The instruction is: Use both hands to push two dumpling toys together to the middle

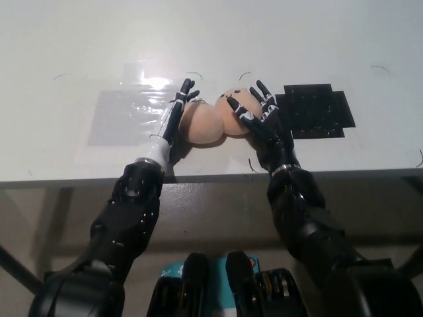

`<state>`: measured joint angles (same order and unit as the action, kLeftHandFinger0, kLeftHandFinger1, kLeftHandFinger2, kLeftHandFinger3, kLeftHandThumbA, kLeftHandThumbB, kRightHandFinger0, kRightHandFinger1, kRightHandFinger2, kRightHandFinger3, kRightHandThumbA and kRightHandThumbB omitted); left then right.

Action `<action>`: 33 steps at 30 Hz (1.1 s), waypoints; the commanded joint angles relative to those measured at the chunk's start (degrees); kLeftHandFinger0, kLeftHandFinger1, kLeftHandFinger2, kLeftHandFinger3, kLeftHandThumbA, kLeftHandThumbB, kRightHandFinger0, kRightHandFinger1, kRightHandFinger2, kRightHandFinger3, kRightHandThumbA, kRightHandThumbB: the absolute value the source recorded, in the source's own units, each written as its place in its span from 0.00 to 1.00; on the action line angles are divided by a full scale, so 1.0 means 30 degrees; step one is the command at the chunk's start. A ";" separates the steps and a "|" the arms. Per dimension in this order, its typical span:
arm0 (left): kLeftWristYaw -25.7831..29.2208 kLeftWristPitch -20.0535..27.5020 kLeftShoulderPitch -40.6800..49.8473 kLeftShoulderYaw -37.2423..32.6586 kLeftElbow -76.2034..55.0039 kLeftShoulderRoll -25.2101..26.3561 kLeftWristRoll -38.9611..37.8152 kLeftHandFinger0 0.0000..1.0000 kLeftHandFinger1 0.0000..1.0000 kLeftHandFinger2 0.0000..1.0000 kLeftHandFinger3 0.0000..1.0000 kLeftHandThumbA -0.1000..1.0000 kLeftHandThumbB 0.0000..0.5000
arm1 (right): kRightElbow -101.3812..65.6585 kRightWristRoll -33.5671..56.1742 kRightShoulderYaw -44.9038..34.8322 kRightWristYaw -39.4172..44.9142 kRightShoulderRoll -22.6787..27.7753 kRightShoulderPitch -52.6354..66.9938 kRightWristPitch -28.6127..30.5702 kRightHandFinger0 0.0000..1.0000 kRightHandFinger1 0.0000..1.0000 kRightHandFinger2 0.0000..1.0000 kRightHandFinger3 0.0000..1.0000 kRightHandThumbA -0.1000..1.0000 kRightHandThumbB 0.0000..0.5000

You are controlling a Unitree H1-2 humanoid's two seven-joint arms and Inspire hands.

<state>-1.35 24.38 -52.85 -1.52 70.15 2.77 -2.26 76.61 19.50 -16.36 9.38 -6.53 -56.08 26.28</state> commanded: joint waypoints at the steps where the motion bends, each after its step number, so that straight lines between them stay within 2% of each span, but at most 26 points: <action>1: 0.0236 -0.0401 -0.1007 -0.0337 -0.0149 -0.0082 0.0680 1.00 1.00 1.00 1.00 1.00 0.79 | -0.0523 -0.1060 0.0802 -0.0328 -0.0251 -0.1199 0.0217 1.00 1.00 1.00 1.00 1.00 0.31; 2: 0.0318 -0.0388 -0.1023 -0.0397 -0.0157 -0.0012 0.0773 1.00 1.00 1.00 1.00 1.00 0.80 | -0.0583 -0.1230 0.0951 -0.0527 -0.0159 -0.1190 0.0217 1.00 1.00 1.00 1.00 1.00 0.31; 4: 0.0334 -0.0273 -0.1045 -0.0488 -0.0144 0.0294 0.0899 1.00 1.00 1.00 1.00 1.00 0.84 | -0.0656 -0.1618 0.1253 -0.1086 0.0226 -0.1245 0.0217 1.00 1.00 1.00 1.00 1.00 0.38; 6: 0.0409 -0.0049 -0.1038 -0.0706 -0.0228 0.0645 0.1193 1.00 1.00 1.00 1.00 1.00 0.80 | -0.0870 -0.2420 0.1893 -0.1682 0.0750 -0.1241 0.0217 1.00 1.00 1.00 1.00 1.00 0.44; 9: 0.0318 0.0310 -0.1117 -0.0756 -0.0116 0.1101 0.1246 1.00 1.00 1.00 1.00 1.00 0.83 | -0.1149 -0.2729 0.2396 -0.1691 0.1344 -0.1224 0.0217 1.00 1.00 1.00 1.00 1.00 0.48; 10: 0.0362 0.0447 -0.1155 -0.1017 -0.0087 0.1387 0.1600 1.00 1.00 1.00 1.00 1.00 0.82 | -0.1280 -0.3022 0.2638 -0.2238 0.1591 -0.1173 0.0217 1.00 1.00 1.00 1.00 1.00 0.54; 11: 0.0317 0.0473 -0.1215 -0.1116 -0.0090 0.1581 0.1721 1.00 1.00 1.00 1.00 1.00 0.80 | -0.1470 -0.3452 0.2989 -0.2735 0.1808 -0.1147 0.0217 1.00 1.00 1.00 1.00 1.00 0.52; 13: -0.0021 0.0571 -0.1258 -0.1264 -0.0131 0.2055 0.1788 1.00 1.00 1.00 1.00 1.00 0.70 | -0.2019 -0.3793 0.3242 -0.2965 0.2239 -0.1030 0.0217 1.00 1.00 1.00 1.00 1.00 0.47; 15: -0.0233 0.0847 -0.1255 -0.1452 -0.0093 0.2487 0.1927 1.00 1.00 1.00 1.00 1.00 0.67 | -0.2595 -0.3784 0.3245 -0.2779 0.2563 -0.0922 0.0217 1.00 1.00 1.00 1.00 1.00 0.42; 18: -0.0714 0.0848 -0.1338 -0.1396 -0.0264 0.3004 0.1712 1.00 1.00 1.00 1.00 1.00 0.65 | -0.2773 -0.3054 0.2779 -0.1968 0.2765 -0.1112 0.0217 1.00 1.00 1.00 1.00 1.00 0.43; 22: -0.0895 0.0722 -0.1536 -0.1479 -0.0380 0.3465 0.1868 1.00 1.00 1.00 1.00 1.00 0.65 | -0.2826 -0.2641 0.2467 -0.1658 0.3031 -0.1147 0.0217 1.00 1.00 1.00 1.00 1.00 0.46; 23: -0.0930 0.0640 -0.1533 -0.1445 -0.0451 0.3529 0.1839 1.00 1.00 1.00 1.00 1.00 0.66 | -0.2912 -0.2610 0.2401 -0.1534 0.3078 -0.1133 0.0217 1.00 1.00 1.00 1.00 1.00 0.43; 26: -0.1030 0.0597 -0.1615 -0.1445 -0.0474 0.3676 0.1893 1.00 1.00 1.00 1.00 1.00 0.67 | -0.2870 -0.2516 0.2178 -0.1442 0.3156 -0.1219 0.0217 1.00 1.00 1.00 1.00 1.00 0.40; 33: -0.0868 0.0797 -0.1652 -0.1459 -0.0651 0.3967 0.2186 1.00 1.00 1.00 1.00 1.00 0.78 | -0.2952 -0.2764 0.1988 -0.1714 0.3174 -0.1123 0.0217 1.00 1.00 1.00 1.00 1.00 0.43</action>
<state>-3.83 25.06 -53.91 -5.87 70.00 13.28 3.23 69.84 11.06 -9.80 3.50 2.48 -56.07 26.25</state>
